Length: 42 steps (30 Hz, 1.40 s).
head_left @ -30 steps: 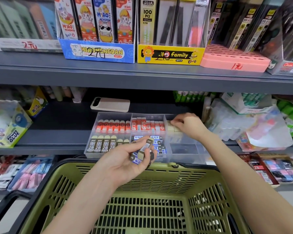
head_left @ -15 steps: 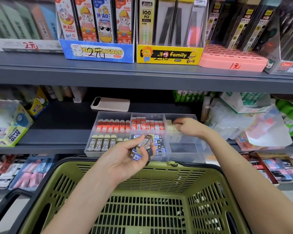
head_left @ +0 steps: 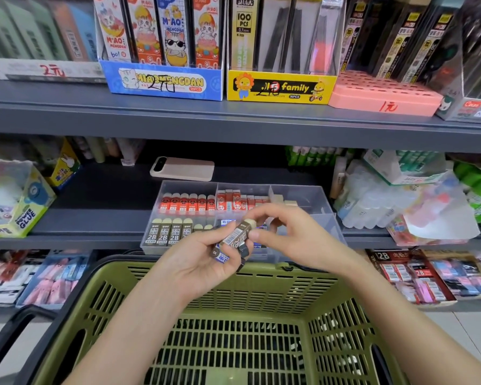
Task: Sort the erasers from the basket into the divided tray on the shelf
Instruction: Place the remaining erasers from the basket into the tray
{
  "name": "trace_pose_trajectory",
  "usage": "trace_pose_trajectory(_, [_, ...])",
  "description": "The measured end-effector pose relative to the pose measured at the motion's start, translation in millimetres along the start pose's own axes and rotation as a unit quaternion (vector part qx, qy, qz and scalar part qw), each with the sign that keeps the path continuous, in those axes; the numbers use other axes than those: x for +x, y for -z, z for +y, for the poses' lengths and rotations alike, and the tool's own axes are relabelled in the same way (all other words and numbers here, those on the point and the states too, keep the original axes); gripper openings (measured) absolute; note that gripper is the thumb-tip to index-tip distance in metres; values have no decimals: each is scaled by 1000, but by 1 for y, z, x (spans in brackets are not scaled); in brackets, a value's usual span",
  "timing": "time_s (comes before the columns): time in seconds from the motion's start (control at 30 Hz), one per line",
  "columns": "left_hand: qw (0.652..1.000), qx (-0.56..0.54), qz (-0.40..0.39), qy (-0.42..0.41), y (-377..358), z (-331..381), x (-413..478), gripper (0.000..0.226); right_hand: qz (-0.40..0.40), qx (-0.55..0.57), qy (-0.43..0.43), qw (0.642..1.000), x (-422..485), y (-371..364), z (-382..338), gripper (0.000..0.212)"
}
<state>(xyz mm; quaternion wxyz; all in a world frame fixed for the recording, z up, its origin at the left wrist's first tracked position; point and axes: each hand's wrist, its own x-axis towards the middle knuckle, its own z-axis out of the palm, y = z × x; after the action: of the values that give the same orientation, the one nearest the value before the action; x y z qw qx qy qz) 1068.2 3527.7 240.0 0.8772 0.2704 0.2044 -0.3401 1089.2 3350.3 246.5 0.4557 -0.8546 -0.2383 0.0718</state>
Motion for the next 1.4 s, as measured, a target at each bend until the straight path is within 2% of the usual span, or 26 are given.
trace_pose_trajectory(0.1, [1000,-15,-11,1,8,1,-9,23,5,148,-27,989,2,-5,-9,8])
trace_pose_trajectory(0.17, [999,-31,5,-17,18,6,-18,29,8,295,-43,955,7,-7,-13,8])
trace_pose_trajectory(0.23, [997,-44,34,-49,30,14,-30,33,46,346,-74,934,20,-11,-14,8])
trace_pose_trajectory(0.33, [990,-60,66,-105,45,30,-46,31,95,251,-144,953,48,-25,-13,8])
trace_pose_trajectory(0.5, [982,-59,74,-162,55,48,-62,32,30,62,-201,977,78,-58,-16,9])
trace_pose_trajectory(0.63, [982,-77,59,-161,56,50,-63,32,29,-89,-191,977,85,-69,-18,17])
trace_pose_trajectory(0.73, [982,-94,46,-157,56,49,-60,36,43,-169,-156,972,84,-75,-20,4])
trace_pose_trajectory(0.87, [979,-118,20,-165,56,44,-57,39,62,-251,-102,961,81,-83,-23,23])
trace_pose_trajectory(0.93, [977,-125,5,-170,56,43,-57,40,64,-305,-85,947,78,-88,-22,26])
trace_pose_trajectory(1.0, [976,-127,-9,-176,56,41,-56,40,81,-389,-52,916,73,-92,-25,24])
trace_pose_trajectory(1.03, [976,-124,-16,-178,56,40,-56,39,112,-400,-27,909,70,-93,-28,21])
trace_pose_trajectory(1.07, [976,-116,-22,-181,56,40,-56,38,158,-362,-7,919,65,-92,-33,20])
trace_pose_trajectory(1.13, [978,-97,-29,-183,57,38,-56,36,229,-184,24,956,52,-92,-47,20])
trace_pose_trajectory(1.17, [979,-89,-29,-183,57,37,-56,36,230,-108,53,966,44,-92,-55,19])
trace_pose_trajectory(1.2, [980,-81,-25,-180,57,35,-55,36,212,-84,75,971,36,-93,-64,18])
trace_pose_trajectory(1.3, [986,-38,-11,-165,55,28,-52,34,162,-157,78,971,17,-99,-72,21])
trace_pose_trajectory(1.4, [991,15,-1,-130,54,21,-49,33,178,-206,56,961,6,-99,-63,17])
